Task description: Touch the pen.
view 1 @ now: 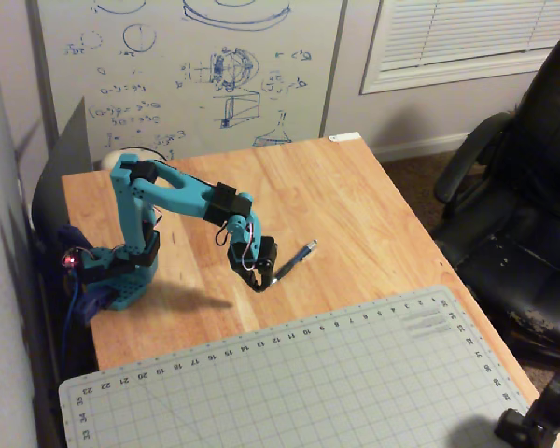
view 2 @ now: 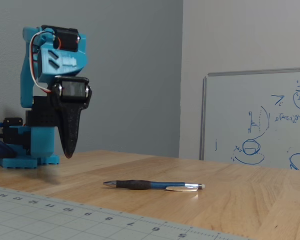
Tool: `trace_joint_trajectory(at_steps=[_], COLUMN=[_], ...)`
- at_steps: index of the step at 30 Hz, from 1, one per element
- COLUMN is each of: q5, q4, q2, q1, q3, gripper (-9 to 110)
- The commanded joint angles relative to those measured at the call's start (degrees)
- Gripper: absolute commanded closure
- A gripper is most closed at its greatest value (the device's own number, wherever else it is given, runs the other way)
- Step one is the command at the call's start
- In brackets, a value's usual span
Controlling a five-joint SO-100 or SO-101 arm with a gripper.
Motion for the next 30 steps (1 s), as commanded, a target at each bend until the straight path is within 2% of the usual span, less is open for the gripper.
trace_joint_trajectory(at_steps=[1,30], q5=[0.7,0.8], q4=[0.2,-0.6], q2=[4.8,2.8], q1=[-1.1,-32.9], q3=[0.6,3.0], gripper=[101,101])
